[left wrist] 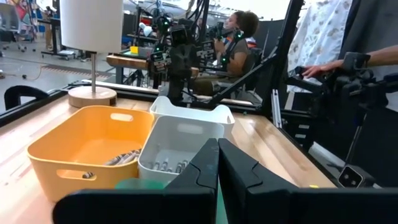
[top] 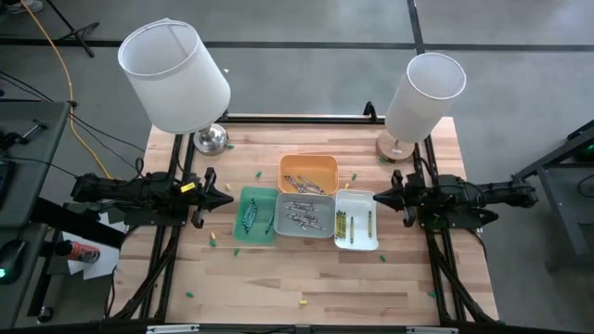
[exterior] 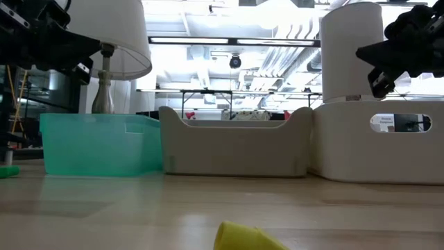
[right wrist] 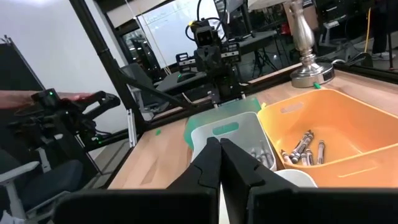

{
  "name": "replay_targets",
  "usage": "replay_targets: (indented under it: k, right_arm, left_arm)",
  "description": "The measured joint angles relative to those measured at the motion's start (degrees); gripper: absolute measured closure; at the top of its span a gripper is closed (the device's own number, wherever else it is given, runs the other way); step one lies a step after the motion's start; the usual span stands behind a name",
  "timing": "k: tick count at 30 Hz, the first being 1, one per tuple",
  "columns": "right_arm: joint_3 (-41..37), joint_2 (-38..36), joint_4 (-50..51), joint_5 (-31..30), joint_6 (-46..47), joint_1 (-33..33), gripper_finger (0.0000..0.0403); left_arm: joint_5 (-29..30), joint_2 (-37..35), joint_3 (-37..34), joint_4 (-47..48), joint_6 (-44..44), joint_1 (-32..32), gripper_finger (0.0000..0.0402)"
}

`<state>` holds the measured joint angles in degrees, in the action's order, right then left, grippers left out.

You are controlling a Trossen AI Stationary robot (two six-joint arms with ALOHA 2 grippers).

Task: Sort crayons
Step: Return to Home Position

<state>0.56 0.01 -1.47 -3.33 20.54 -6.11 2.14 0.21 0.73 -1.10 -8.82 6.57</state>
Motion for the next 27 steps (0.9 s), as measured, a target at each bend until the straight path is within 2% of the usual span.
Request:
replay_targets:
  k: [27]
  right_arm:
    - [0.0, 1.1, 0.0, 0.1, 0.0, 0.0, 0.0402]
  left_arm:
    - [0.0, 0.6, 0.0, 0.0, 0.0, 0.0, 0.0401]
